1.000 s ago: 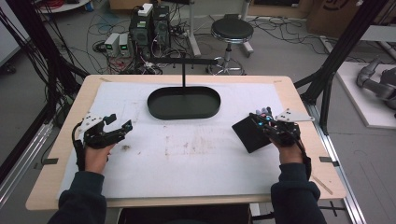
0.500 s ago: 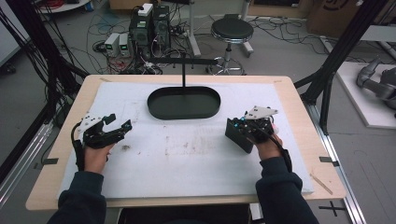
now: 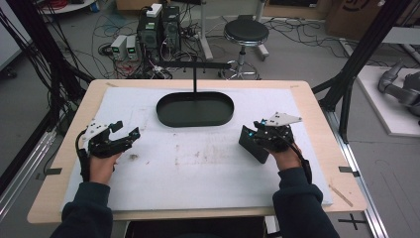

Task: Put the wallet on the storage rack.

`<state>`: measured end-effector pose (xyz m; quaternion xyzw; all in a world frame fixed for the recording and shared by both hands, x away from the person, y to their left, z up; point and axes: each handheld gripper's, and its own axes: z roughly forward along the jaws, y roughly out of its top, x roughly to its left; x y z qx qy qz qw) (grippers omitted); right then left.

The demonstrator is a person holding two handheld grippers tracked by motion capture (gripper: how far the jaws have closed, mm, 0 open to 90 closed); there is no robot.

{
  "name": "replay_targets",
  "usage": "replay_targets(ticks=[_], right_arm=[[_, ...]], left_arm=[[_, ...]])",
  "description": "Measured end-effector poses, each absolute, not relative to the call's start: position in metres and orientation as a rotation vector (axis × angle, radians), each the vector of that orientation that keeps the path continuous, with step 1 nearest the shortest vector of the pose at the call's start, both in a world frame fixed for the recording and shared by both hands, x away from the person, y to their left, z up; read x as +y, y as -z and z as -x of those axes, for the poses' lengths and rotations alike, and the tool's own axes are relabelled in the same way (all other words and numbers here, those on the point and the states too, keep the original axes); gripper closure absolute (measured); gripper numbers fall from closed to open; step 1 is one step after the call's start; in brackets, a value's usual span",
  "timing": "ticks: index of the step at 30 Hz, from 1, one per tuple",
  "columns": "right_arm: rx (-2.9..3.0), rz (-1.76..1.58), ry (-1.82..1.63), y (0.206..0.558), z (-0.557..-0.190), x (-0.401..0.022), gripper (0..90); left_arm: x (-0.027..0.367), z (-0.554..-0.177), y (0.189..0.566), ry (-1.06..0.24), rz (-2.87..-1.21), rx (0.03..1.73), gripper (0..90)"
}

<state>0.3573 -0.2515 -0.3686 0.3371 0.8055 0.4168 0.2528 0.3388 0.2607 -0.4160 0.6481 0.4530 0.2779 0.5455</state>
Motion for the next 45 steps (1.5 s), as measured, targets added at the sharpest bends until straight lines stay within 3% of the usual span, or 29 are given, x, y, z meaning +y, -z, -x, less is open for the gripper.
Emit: replay_targets(ticks=[2, 3, 6, 19, 20, 23, 26, 27, 28, 29, 32, 45], right_arm=[[2.122, -0.935, -1.121, 0.366, -0.355, -0.255, 39.7], [2.122, -0.935, -1.121, 0.366, -0.355, -0.255, 39.7], [2.012, -1.008, -1.113, 0.368, -0.347, -0.266, 23.8], [2.061, -1.113, -1.065, 0.393, -0.333, -0.275, 21.4], [2.103, -1.113, -1.029, 0.401, -0.337, -0.272, 25.7], [2.132, -1.109, -0.994, 0.407, -0.34, -0.269, 27.6], [2.146, -1.11, -0.978, 0.411, -0.344, -0.266, 37.1], [2.157, -1.107, -0.989, 0.411, -0.346, -0.267, 49.8], [2.161, -1.102, -0.995, 0.41, -0.346, -0.267, 55.9], [2.161, -1.102, -0.995, 0.41, -0.346, -0.267, 55.9], [2.165, -1.086, -1.025, 0.408, -0.344, -0.269, 75.6], [2.193, -1.023, -1.146, 0.391, -0.357, -0.252, 78.0]], left_arm=[[0.261, -0.339, 0.416, -0.658, -1.535, 1.075, 25.5], [0.261, -0.338, 0.416, -0.658, -1.534, 1.076, 25.5], [0.262, -0.338, 0.416, -0.663, -1.535, 1.076, 25.6], [0.261, -0.338, 0.416, -0.659, -1.537, 1.078, 25.6], [0.261, -0.339, 0.416, -0.658, -1.537, 1.078, 25.6], [0.261, -0.339, 0.416, -0.658, -1.539, 1.073, 25.5], [0.261, -0.338, 0.416, -0.654, -1.537, 1.076, 25.6], [0.261, -0.338, 0.416, -0.656, -1.539, 1.076, 25.5], [0.261, -0.338, 0.416, -0.658, -1.537, 1.077, 25.5], [0.261, -0.339, 0.416, -0.658, -1.541, 1.075, 25.5], [0.26, -0.338, 0.417, -0.657, -1.543, 1.076, 25.6], [0.261, -0.336, 0.417, -0.659, -1.546, 1.065, 26.0]])
